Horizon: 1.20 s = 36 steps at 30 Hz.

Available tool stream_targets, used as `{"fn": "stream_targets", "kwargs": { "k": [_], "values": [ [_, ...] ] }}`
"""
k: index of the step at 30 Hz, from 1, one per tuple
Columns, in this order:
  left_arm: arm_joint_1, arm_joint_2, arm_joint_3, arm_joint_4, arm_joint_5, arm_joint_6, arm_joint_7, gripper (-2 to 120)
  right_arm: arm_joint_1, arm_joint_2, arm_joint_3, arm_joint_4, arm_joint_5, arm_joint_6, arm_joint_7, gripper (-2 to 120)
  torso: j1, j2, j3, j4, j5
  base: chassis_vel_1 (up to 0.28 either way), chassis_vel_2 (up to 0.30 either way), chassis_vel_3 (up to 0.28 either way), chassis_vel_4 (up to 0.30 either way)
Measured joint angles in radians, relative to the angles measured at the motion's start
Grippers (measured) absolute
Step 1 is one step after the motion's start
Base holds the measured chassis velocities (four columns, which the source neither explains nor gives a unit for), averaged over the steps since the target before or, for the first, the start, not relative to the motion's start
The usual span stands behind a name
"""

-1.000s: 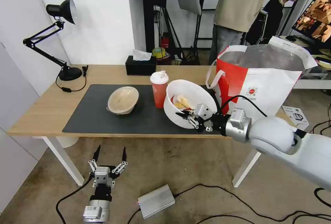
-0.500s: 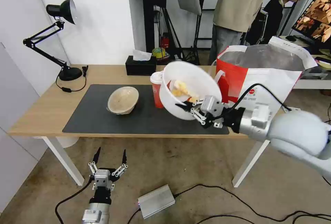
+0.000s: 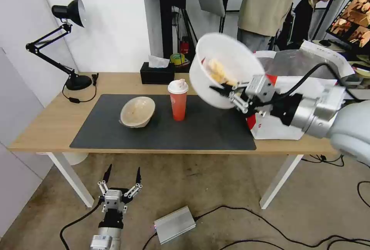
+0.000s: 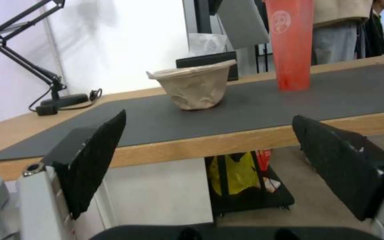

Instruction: Pick up the trash from the table and place it into the takeout bag.

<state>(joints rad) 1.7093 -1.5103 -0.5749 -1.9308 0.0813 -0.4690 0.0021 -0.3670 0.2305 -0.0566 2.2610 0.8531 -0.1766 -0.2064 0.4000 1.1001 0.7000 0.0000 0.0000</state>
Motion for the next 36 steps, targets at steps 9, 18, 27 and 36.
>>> {"fn": "stream_targets", "kwargs": {
  "k": [9, 18, 27, 36],
  "values": [
    [-0.007, 0.011, 0.009, 0.0, -0.002, 0.001, 0.001, 100, -0.098, -0.025, 0.169, -0.065, -0.037, 0.017, -0.009, 0, 0.0, 0.0, 0.0, -0.0002, 0.0, 0.0, 0.0, 0.0, 0.0],
    [-0.008, 0.015, 0.011, -0.004, -0.006, 0.001, 0.001, 100, -0.109, -0.014, 0.189, -0.18, -0.067, 0.035, 0.0, 0, 0.0, 0.0, 0.0, -0.0001, 0.0, 0.0, 0.0, 0.0, 0.0],
    [-0.006, 0.013, 0.011, -0.011, -0.008, 0.0, 0.0, 100, -0.106, 0.021, 0.182, -0.331, -0.131, 0.07, -0.013, 0, 0.0, 0.0, 0.0, 0.0, 0.0001, 0.0, 0.0, 0.0, 0.0],
    [-0.015, 0.016, 0.012, -0.008, -0.016, 0.0, 0.0, 100, -0.082, 0.049, 0.167, -0.419, -0.16, 0.086, -0.029, 0, 0.0, 0.0, 0.0, 0.0, 0.0, 0.0, 0.0, 0.0, 0.0]
  ]
}}
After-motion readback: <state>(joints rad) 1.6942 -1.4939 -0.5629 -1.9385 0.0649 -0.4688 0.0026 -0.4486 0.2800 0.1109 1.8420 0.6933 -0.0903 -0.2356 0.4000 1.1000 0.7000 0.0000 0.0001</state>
